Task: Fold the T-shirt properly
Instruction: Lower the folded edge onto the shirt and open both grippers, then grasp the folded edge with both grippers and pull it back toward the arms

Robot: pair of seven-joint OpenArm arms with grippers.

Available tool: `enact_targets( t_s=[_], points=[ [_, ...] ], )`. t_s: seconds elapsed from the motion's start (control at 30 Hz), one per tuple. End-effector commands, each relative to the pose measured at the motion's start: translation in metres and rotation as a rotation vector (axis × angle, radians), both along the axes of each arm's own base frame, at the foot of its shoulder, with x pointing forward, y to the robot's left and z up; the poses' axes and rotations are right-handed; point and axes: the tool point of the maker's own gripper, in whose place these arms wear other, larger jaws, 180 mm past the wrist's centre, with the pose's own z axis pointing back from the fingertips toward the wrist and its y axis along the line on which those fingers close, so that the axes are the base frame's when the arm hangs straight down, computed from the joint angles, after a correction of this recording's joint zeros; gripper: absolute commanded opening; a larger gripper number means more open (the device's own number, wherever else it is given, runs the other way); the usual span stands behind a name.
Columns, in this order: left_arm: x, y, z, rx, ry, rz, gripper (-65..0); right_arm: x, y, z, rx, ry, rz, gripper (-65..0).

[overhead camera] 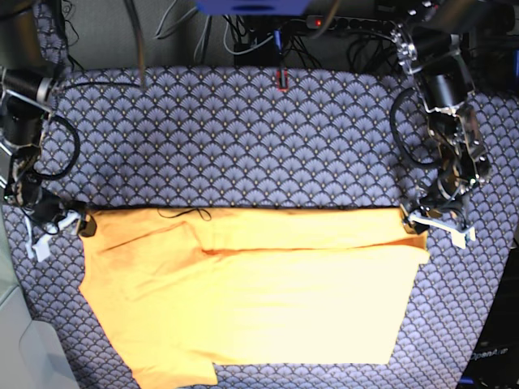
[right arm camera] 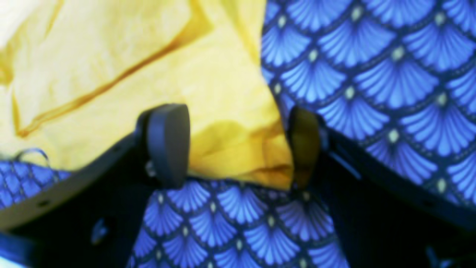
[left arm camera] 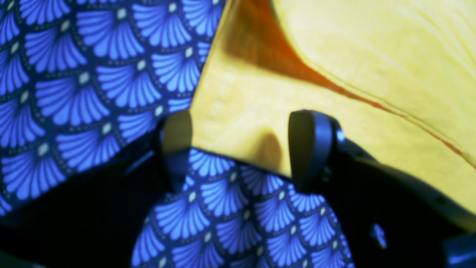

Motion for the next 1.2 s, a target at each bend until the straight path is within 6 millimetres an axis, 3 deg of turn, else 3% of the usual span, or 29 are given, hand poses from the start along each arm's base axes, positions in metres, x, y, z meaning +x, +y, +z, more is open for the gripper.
enact_targets(
  t_s=[0.0, 0.17, 0.43, 0.5, 0.67, 0.97, 1.17],
  points=[
    [0.009, 0.008, 0.016, 0.018, -0.037, 0.007, -25.0, 0.002, -0.003, 0.005, -0.012, 0.002, 0.011, -22.7],
    [0.012, 0.009, 0.018, 0.019, -0.042, 0.011, -25.0, -0.001, 0.006, -0.001, 0.004, 0.01, 0.017, -25.7],
    [0.018, 0.016, 0.027, 0.031, -0.059, 0.016, -24.9, -0.001, 0.011, -0.003, 0.009, 0.016, 0.026, -49.3],
    [0.02, 0.017, 0.028, 0.031, -0.063, 0.017, -24.9, 0.0, 0.016, -0.005, 0.017, 0.017, 0.031, -52.7],
    [0.026, 0.014, 0.033, 0.026, -0.079, 0.018, -24.9, 0.0, 0.017, -0.005, 0.018, 0.017, 0.032, -53.9],
    [0.018, 0.009, 0.004, -0.025, -0.005, 0.028, -25.0, 0.001, 0.018, -0.004, 0.019, 0.014, 0.033, -53.9],
    [0.012, 0.01, 0.001, -0.028, 0.004, 0.031, -25.1, 0.002, 0.017, -0.003, 0.017, 0.011, 0.032, -54.2]
  ],
)
